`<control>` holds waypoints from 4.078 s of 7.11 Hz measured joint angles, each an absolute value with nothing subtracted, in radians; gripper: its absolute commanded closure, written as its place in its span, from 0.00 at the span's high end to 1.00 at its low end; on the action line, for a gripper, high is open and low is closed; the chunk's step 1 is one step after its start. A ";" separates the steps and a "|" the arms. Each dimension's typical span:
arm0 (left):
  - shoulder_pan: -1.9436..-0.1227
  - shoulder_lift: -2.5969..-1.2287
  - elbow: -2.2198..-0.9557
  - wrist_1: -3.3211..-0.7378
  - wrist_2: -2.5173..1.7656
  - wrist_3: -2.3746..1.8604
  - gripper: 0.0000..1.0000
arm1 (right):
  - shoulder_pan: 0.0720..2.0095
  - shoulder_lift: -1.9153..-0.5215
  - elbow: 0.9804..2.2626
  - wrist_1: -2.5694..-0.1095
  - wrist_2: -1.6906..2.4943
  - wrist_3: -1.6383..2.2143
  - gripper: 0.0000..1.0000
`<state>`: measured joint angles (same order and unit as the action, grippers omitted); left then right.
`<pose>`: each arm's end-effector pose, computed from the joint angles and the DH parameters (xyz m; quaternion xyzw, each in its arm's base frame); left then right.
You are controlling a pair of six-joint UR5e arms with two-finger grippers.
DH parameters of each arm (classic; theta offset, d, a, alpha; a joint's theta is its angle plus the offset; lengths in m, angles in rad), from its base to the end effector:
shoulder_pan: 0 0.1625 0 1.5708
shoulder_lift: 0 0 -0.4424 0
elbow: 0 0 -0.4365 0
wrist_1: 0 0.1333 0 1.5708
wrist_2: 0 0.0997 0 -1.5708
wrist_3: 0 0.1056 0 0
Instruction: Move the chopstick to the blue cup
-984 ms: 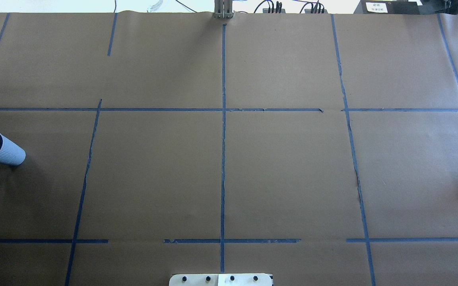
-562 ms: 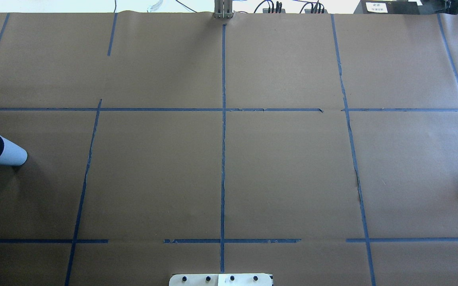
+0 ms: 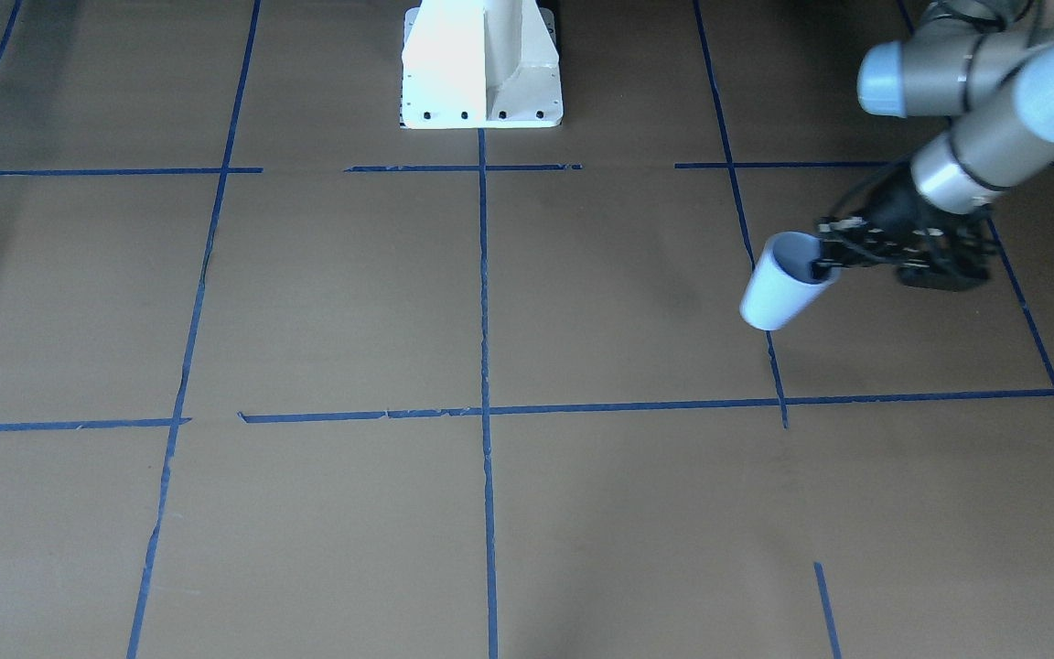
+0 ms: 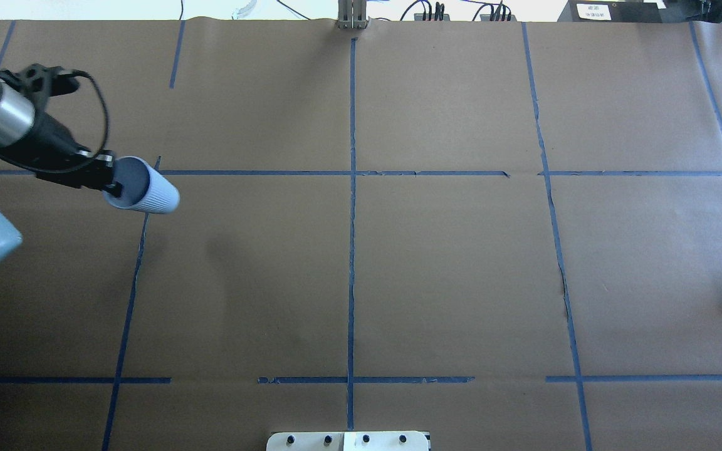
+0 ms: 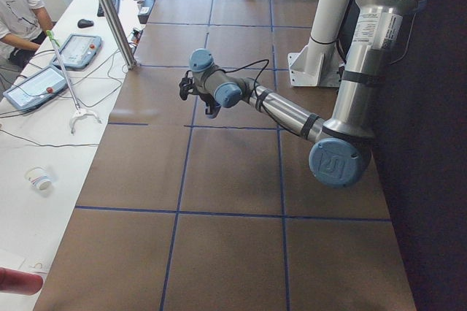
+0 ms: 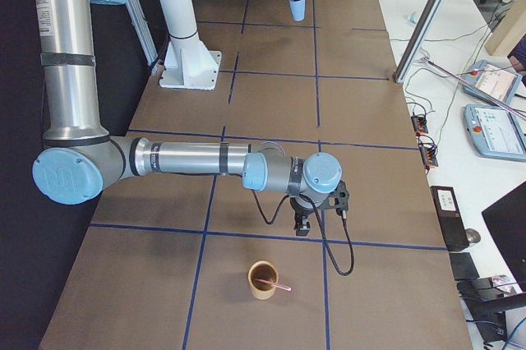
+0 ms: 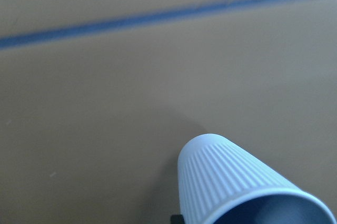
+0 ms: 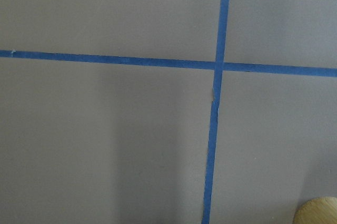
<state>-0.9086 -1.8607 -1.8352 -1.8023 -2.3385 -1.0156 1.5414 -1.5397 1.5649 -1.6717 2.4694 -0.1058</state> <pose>0.3350 -0.5273 0.3399 -0.0201 0.4953 -0.0094 0.8684 0.0346 -0.5458 0.6668 -0.0175 -0.4350 -0.0444 0.8992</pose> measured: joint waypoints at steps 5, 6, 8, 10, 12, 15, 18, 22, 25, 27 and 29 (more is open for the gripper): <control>-0.541 -2.320 -1.678 -1.572 -2.004 -1.346 0.00 | 1.534 -1.539 1.572 -1.669 2.467 -0.106 1.00; -0.527 -2.348 -1.646 -1.568 -1.996 -1.351 0.00 | 1.534 -1.539 1.573 -1.669 2.467 -0.106 1.00; -0.518 -2.359 -1.624 -1.571 -1.993 -1.351 0.27 | 1.534 -1.539 1.575 -1.669 2.466 -0.105 1.00; -0.515 -2.351 -1.618 -1.579 -1.993 -1.349 0.92 | 1.534 -1.536 1.578 -1.668 2.465 -0.104 1.00; -0.519 -2.336 -1.628 -1.621 -1.993 -1.351 1.00 | 1.542 -1.542 1.587 -1.668 2.445 -0.102 1.00; -0.549 -2.272 -1.731 -1.634 -1.993 -1.353 1.00 | 1.686 -1.639 1.588 -1.559 2.360 -0.068 0.99; -0.560 -2.228 -1.795 -1.633 -1.993 -1.354 1.00 | 1.747 -1.772 1.538 -1.253 2.289 0.165 0.95; -0.565 -2.187 -1.836 -1.632 -1.992 -1.354 1.00 | 1.747 -1.729 1.401 -1.060 2.198 0.271 0.72; -0.567 -2.173 -1.850 -1.634 -1.991 -1.353 1.00 | 1.747 -1.719 1.374 -1.054 2.197 0.288 0.07; -0.567 -2.168 -1.861 -1.634 -1.991 -1.353 1.00 | 1.745 -1.716 1.376 -1.054 2.201 0.301 0.00; -0.568 -2.159 -1.875 -1.634 -1.991 -1.353 1.00 | 1.747 -1.709 1.419 -1.054 2.221 0.310 0.00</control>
